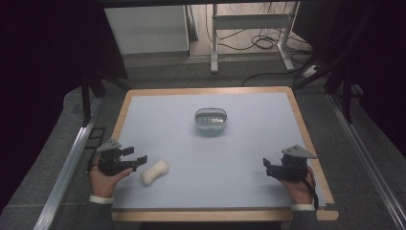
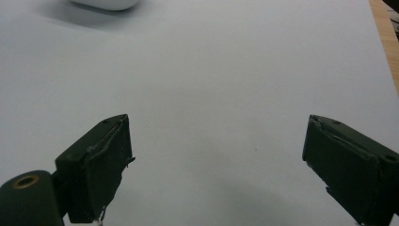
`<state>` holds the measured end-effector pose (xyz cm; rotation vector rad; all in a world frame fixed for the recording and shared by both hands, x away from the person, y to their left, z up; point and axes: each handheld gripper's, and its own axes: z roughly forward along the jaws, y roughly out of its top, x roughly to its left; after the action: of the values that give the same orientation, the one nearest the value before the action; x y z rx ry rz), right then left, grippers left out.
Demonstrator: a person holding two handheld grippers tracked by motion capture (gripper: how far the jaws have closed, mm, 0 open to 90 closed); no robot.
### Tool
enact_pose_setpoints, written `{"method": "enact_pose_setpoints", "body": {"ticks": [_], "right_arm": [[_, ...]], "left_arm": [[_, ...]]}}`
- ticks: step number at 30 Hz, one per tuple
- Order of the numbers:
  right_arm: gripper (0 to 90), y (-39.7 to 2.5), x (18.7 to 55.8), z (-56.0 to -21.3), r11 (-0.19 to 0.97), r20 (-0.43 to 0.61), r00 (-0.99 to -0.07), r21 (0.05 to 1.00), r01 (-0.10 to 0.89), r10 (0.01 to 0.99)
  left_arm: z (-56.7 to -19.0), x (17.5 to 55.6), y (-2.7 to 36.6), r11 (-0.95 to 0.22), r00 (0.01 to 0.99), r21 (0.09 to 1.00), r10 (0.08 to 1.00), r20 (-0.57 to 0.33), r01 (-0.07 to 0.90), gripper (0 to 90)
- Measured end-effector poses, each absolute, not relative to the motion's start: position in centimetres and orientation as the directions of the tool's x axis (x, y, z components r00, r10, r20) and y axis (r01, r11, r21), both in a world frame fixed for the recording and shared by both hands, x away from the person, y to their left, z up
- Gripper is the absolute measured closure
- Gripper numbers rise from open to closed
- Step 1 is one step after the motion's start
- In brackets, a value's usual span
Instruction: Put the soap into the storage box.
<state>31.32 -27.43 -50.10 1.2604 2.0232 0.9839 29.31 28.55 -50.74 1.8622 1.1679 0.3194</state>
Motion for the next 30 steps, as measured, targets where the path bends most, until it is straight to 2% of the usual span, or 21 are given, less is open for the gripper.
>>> {"method": "enact_pose_setpoints", "body": {"ticks": [11, 18, 26, 30], "right_arm": [[8.6, -28.1, 31.2, -50.3, 0.274, -0.069, -0.396, 0.828, 0.489, 0.916], [8.6, -28.3, 31.3, -50.3, 0.285, -0.064, -0.419, 0.824, 0.490, 0.906], [8.6, -28.8, 31.2, -50.1, 0.267, -0.052, -0.406, 0.828, 0.494, 0.912], [8.6, -28.7, 31.3, -50.3, 0.274, -0.055, -0.408, 0.821, 0.500, 0.911]], "left_arm": [[-50.7, 29.7, 28.0, -0.197, 0.512, 0.746, 0.831, -0.217, 0.636, 22.6], [-48.3, 29.4, 27.5, -0.239, 0.550, 0.736, 0.809, -0.210, 0.633, 21.6], [-47.9, 29.9, 27.2, -0.286, 0.550, 0.693, 0.813, -0.191, 0.662, 21.6], [-47.7, 30.0, 26.6, -0.318, 0.575, 0.673, 0.795, -0.194, 0.667, 25.1]]}}
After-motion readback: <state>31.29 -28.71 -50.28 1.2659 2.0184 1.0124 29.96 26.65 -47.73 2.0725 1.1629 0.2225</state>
